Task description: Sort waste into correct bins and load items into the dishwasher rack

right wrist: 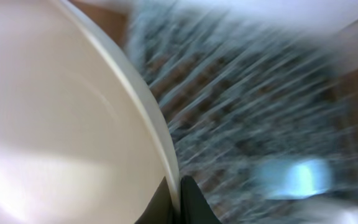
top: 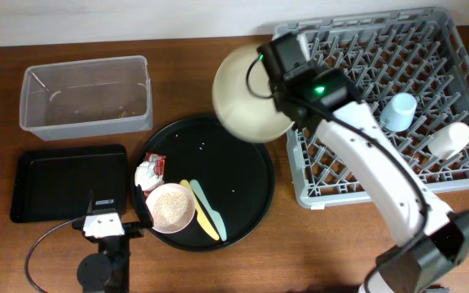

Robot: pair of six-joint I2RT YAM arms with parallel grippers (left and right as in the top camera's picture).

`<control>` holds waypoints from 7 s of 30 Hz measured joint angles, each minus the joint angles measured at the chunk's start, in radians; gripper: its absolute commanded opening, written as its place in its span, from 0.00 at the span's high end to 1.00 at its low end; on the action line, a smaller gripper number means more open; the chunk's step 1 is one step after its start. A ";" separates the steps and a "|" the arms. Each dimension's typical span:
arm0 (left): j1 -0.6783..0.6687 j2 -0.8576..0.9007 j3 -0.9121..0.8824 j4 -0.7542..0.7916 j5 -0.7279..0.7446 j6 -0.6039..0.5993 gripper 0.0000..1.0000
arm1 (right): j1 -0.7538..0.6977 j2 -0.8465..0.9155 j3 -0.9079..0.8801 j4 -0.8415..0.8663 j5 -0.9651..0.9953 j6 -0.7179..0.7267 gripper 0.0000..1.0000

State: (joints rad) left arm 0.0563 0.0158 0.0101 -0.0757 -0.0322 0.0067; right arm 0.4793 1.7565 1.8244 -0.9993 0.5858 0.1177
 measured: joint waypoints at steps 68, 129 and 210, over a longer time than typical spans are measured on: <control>0.000 0.000 0.000 0.000 0.000 0.000 0.01 | -0.578 0.455 0.031 1.254 0.517 -1.313 0.95; 0.000 0.000 0.000 0.000 0.000 0.000 0.01 | 0.123 0.136 0.048 1.439 0.779 -1.160 0.02; 0.000 0.000 0.000 0.000 0.000 0.000 0.01 | 0.273 0.225 -0.534 0.338 -1.121 0.576 0.95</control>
State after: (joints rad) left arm 0.0563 0.0158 0.0101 -0.0761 -0.0322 0.0067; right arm 0.7525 1.9816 1.2900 -0.6613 -0.5354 0.6941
